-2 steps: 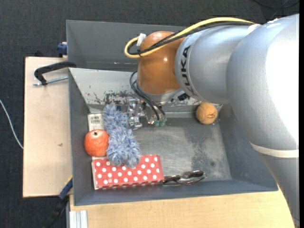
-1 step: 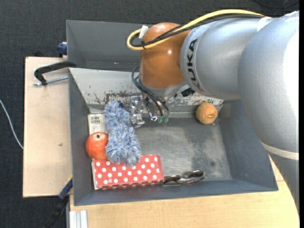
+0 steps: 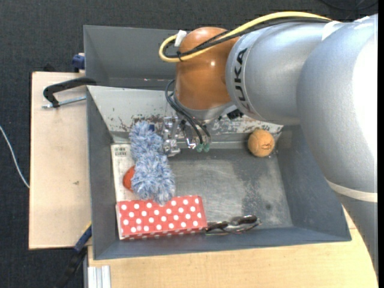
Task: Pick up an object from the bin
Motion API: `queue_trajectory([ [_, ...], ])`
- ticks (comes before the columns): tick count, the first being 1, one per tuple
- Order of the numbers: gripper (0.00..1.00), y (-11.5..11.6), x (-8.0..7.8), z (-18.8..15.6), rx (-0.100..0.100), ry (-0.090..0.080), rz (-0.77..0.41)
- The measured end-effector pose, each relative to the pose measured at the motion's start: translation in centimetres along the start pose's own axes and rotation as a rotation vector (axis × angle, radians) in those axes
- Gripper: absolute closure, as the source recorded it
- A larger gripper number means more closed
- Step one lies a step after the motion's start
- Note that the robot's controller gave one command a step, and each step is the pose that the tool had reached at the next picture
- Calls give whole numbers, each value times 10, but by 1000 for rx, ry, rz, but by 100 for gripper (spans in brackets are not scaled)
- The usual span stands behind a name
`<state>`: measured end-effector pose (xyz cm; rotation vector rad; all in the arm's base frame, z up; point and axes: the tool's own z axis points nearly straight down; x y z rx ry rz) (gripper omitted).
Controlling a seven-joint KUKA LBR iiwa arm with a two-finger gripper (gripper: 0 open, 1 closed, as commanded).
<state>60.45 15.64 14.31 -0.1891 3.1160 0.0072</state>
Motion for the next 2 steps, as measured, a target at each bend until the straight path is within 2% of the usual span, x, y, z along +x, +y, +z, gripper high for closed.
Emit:
queue_trajectory([
  [1,100,-2,11,19,3,25,11],
  [2,100,10,6,-43,2,19,25],
])
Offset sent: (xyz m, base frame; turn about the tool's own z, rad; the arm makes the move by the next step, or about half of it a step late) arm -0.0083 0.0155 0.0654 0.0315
